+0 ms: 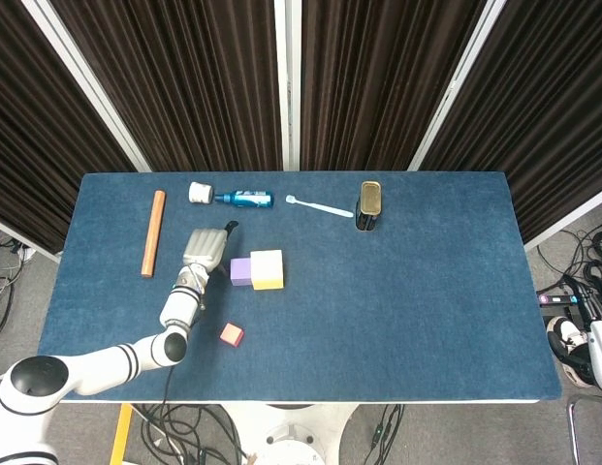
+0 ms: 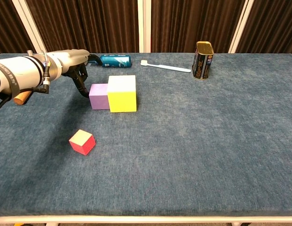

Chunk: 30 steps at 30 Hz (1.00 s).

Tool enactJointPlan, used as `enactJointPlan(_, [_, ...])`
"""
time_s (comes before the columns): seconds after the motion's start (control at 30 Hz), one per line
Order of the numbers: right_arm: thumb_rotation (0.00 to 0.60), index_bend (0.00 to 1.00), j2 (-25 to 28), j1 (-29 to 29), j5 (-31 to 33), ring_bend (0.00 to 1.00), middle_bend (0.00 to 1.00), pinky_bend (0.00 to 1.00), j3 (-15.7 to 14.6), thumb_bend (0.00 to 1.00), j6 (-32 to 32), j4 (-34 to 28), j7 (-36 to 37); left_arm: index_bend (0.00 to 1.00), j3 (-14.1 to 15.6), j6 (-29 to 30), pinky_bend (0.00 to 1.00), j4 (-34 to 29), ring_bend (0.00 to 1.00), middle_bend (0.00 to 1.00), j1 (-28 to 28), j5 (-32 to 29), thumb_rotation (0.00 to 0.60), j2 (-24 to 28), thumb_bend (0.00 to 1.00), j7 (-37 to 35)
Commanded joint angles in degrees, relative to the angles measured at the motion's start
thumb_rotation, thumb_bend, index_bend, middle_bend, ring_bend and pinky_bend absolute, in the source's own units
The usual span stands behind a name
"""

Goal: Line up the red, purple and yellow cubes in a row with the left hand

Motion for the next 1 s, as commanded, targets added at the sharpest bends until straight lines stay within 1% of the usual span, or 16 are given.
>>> enactJointPlan(0.03, [0.6,0.08,0.02,0.02,0.0,0.02,0.16,0.16,0.01,0.24,-0.05,-0.01,0.01,0.17,0.1,0.26,1.0,-0.34,0.95,0.91,0.16,-0.22,0.6,0.31,0.09,0.32])
enactJointPlan(0.13, [0.6,0.08,0.08,0.0,-0.24,0.02,0.16,0.16,0.0,0.24,0.08,0.1,0.3,0.17,0.25,1.81,1.0,-2.81,0.94,0.91,1.73,0.45,0.6,2.15,0.09,-0.66])
enactJointPlan(0.23, [0.6,0.08,0.06,0.04,-0.4,0.02,0.16,0.16,-0.03,0.24,0.03,0.37,0.62,0.17,0.89,4.92,1.0,-7.95,0.94,0.9,4.36,3.82,0.6,5.49,0.09,-2.71])
enactJointPlan(0.3, [0.6,0.08,-0.05,0.18,-0.63,0.02,0.16,0.16,-0.06,0.24,-0.1,0.6,0.92,0.17,1.89,7.9,1.0,-13.59,0.94,0.9,7.03,8.54,0.6,8.98,0.09,-5.18])
enactJointPlan(0.33, [0.6,0.08,-0.15,0.28,-0.78,0.02,0.16,0.16,-0.09,0.24,-0.19,0.71,1.05,0.19,2.64,9.63,1.0,-16.73,0.94,0.9,8.6,11.85,0.6,10.99,0.09,-6.81])
enactJointPlan(0.4, [0.6,0.08,-0.32,0.39,-1.09,0.02,0.16,0.16,-0.13,0.24,-0.2,0.84,1.24,0.24,4.2,11.79,1.0,-20.94,0.94,0.9,10.8,17.34,0.6,13.98,0.09,-9.15])
enactJointPlan(0.47, [0.6,0.08,-0.47,0.47,-1.51,0.02,0.16,0.16,-0.2,0.24,-0.08,0.9,1.29,0.3,6.38,13.79,1.0,-24.85,0.94,0.9,12.88,24.49,0.6,17.06,0.09,-11.86])
enactJointPlan(0.53, [0.6,0.08,-0.62,0.42,-1.83,0.02,0.16,0.16,-0.31,0.24,0.13,0.93,1.19,0.34,8.34,14.66,1.0,-27.82,0.94,0.91,14.31,30.34,0.6,19.42,0.09,-14.51])
enactJointPlan(0.6, [0.6,0.08,-0.76,0.36,-2.07,0.02,0.16,0.16,-0.45,0.24,0.25,0.9,1.04,0.41,9.94,14.35,1.0,-30.11,0.95,0.92,14.95,34.52,0.6,20.91,0.12,-16.45])
enactJointPlan(0.67, [0.6,0.08,-0.86,0.34,-2.16,0.02,0.16,0.16,-0.54,0.24,0.25,0.82,0.97,0.46,11.15,12.91,1.0,-31.73,0.96,0.94,14.83,37.6,0.6,21.78,0.15,-18.15])
enactJointPlan(0.73, [0.6,0.08,-0.81,0.33,-2.25,0.02,0.16,0.16,-0.58,0.24,0.31,0.62,0.79,0.47,12.47,10.51,1.0,-32.21,0.97,0.94,13.92,41.85,0.6,22.44,0.17,-20.31])
enactJointPlan(0.83, [0.6,0.08,-0.6,0.15,-2.39,0.02,0.16,0.16,-0.59,0.24,0.71,0.23,0.37,0.47,14.03,8.25,1.0,-31.03,0.97,0.94,12.63,47.26,0.6,22.7,0.19,-22.42])
enactJointPlan(0.9, [0.6,0.08,-0.43,-0.11,-2.38,0.02,0.16,0.16,-0.63,0.24,1.11,-0.05,0.07,0.46,14.6,7.8,1.0,-30.41,0.97,0.94,12.38,49.08,0.6,22.4,0.19,-22.58])
enactJointPlan(1.0, [0.6,0.08,-0.4,-0.37,-2.15,0.02,0.16,0.16,-0.76,0.24,1.17,-0.2,-0.1,0.43,15.14,6.66,1.0,-30.89,0.97,0.94,12.22,49.61,0.6,22.04,0.19,-22.24])
